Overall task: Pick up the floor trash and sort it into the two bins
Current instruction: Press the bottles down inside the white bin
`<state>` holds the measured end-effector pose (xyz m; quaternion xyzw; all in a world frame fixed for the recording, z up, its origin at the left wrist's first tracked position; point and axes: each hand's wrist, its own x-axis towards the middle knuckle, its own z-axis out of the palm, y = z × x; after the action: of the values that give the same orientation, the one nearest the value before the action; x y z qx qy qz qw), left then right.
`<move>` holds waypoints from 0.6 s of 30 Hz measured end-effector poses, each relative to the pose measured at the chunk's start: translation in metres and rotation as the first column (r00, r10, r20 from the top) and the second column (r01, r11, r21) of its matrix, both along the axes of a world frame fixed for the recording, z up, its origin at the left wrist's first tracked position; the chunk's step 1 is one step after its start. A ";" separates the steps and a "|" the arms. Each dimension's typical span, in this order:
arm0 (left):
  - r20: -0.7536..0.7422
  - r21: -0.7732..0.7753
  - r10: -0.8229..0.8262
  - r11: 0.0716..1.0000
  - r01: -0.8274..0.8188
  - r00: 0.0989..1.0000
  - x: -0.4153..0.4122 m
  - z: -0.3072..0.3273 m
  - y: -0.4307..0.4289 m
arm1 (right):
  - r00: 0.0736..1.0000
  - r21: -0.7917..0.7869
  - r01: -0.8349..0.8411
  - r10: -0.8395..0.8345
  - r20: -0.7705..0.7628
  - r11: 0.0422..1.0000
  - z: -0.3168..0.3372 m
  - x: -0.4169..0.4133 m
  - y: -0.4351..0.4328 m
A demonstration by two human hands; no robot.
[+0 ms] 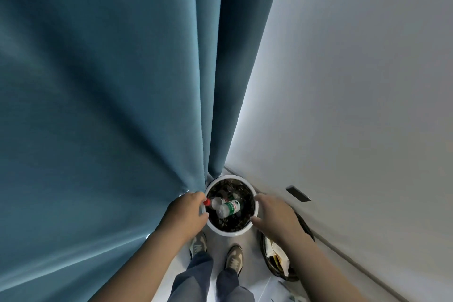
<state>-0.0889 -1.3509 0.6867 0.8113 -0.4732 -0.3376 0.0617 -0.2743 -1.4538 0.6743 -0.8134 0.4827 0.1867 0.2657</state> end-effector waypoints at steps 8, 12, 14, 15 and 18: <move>0.045 -0.097 -0.030 0.995 0.034 0.999 0.006 0.049 0.007 | 0.965 -0.109 -0.252 0.257 0.044 0.962 0.063 0.022 -0.004; 0.061 -0.145 0.046 0.989 -0.037 0.997 0.004 0.064 0.021 | 0.920 -0.159 -0.375 0.388 0.061 0.913 0.087 0.030 -0.006; 0.081 -0.158 0.090 0.984 -0.077 0.993 0.001 0.071 0.031 | 0.889 -0.169 -0.431 0.449 0.088 0.886 0.095 0.033 -0.005; 0.093 -0.164 0.118 0.981 -0.102 0.989 -0.002 0.074 0.036 | 0.869 -0.175 -0.464 0.485 0.101 0.868 0.097 0.034 -0.004; 0.104 -0.180 0.233 0.960 -0.213 0.967 -0.014 0.081 0.056 | 0.799 -0.177 -0.566 0.589 0.121 0.805 0.105 0.038 -0.001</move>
<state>-0.1030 -1.2951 0.7677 0.8709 -0.4083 -0.2363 0.1377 -0.2365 -1.4546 0.7793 -0.9503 0.1982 0.1566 0.1819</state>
